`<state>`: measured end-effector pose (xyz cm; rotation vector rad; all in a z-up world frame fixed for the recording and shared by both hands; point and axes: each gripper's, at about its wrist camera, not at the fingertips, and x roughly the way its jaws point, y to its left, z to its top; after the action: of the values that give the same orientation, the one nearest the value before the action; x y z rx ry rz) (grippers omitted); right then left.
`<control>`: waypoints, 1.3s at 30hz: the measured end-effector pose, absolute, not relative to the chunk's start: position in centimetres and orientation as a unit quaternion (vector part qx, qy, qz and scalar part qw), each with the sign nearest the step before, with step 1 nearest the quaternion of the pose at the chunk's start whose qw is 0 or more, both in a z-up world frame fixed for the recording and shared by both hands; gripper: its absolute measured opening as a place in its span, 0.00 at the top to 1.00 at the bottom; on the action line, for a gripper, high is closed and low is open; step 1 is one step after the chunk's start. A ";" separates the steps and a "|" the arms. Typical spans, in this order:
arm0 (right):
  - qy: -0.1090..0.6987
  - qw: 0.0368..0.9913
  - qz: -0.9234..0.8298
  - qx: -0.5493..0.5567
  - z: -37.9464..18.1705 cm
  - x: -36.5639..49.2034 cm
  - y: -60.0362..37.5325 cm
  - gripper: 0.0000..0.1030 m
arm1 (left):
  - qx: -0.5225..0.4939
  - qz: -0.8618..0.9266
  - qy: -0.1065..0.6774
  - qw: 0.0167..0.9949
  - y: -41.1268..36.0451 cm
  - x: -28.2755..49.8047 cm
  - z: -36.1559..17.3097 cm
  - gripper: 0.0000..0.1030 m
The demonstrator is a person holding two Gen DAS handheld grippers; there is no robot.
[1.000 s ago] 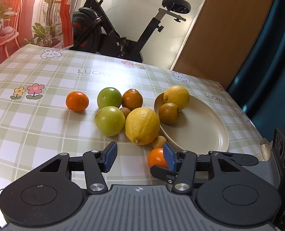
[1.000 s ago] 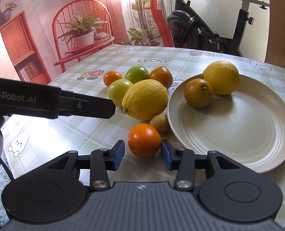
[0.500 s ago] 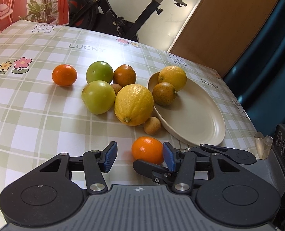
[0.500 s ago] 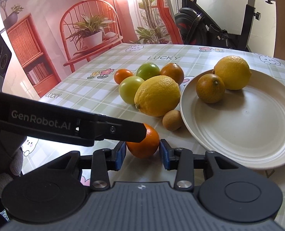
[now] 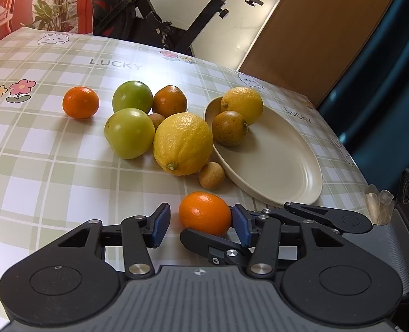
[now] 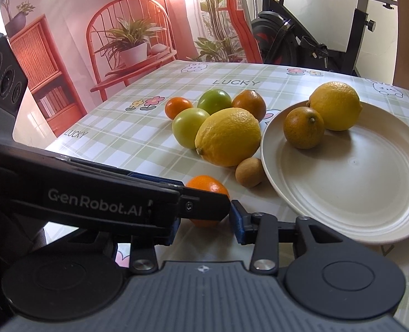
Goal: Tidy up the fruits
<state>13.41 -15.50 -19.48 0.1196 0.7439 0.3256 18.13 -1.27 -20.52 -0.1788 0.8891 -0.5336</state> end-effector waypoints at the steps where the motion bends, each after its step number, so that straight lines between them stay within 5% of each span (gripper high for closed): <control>1: 0.362 0.917 0.158 0.058 -19.5 13.4 -15.5 0.59 | -0.088 -0.259 0.424 0.863 -1.2 18.1 -20.5 0.57; 39: 0.287 0.946 0.144 0.042 -12.2 13.2 -17.0 0.62 | -0.142 -0.262 0.354 0.887 -2.2 18.0 -14.0 0.59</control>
<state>13.15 -16.97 -12.23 0.0856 0.5836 0.2933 18.01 -2.17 -14.00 -0.2945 0.7353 -0.5455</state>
